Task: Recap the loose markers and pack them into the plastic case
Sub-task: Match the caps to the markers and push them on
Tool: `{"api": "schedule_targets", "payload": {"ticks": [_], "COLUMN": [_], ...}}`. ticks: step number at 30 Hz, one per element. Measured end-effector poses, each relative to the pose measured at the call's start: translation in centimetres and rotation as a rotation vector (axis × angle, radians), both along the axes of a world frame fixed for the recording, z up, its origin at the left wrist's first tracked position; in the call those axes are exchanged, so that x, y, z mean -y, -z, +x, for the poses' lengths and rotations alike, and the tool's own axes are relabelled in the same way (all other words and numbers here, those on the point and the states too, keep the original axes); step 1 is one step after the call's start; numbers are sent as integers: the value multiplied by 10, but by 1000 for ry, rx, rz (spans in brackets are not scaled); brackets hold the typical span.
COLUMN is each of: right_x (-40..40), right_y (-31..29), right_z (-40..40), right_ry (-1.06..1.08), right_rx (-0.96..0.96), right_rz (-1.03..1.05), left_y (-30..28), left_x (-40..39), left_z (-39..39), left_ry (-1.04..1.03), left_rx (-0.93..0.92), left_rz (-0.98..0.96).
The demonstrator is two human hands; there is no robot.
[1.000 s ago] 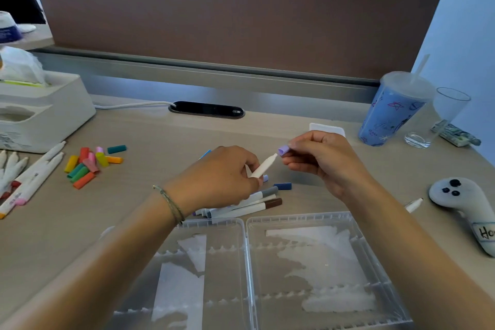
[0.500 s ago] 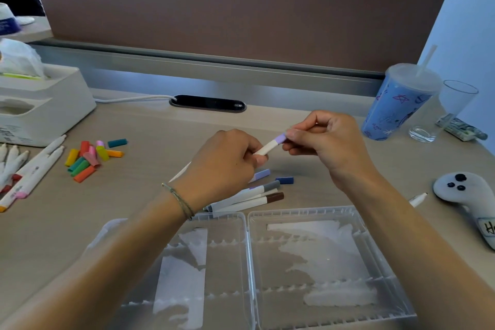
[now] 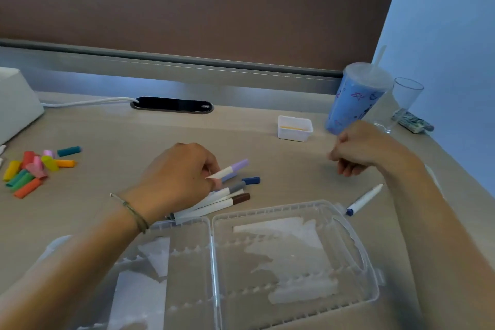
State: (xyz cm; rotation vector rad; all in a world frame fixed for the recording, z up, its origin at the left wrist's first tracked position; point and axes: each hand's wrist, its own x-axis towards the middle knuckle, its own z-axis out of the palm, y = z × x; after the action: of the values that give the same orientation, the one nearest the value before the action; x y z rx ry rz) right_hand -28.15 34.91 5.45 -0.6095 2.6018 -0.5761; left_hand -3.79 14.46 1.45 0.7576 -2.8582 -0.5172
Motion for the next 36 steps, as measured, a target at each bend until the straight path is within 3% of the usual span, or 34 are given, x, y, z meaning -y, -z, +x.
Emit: {"api": "schedule_targets", "payload": {"ticks": [4,14,25,33,36], "right_x": [-24,-66,-97,-94,-75], "right_y": [8,3,23,16,0], "right_z": [-17,-24,7,14,26], "right_ry": [96,166,-134,-309,-326], "right_rx": [61,206,-226,-388,-421], "right_rz": [313,487,471,555,422], "left_y": [1,8,9,-4,-8], "left_x": [-2,3,-7,-23,-25], "left_z": [-1,1,-4,-2,-1], "left_ry": [20,24,69,133,152], "left_rx": [20,16,-55,-134,-171], "left_rz": [-20,-72,-93,-75,-85]}}
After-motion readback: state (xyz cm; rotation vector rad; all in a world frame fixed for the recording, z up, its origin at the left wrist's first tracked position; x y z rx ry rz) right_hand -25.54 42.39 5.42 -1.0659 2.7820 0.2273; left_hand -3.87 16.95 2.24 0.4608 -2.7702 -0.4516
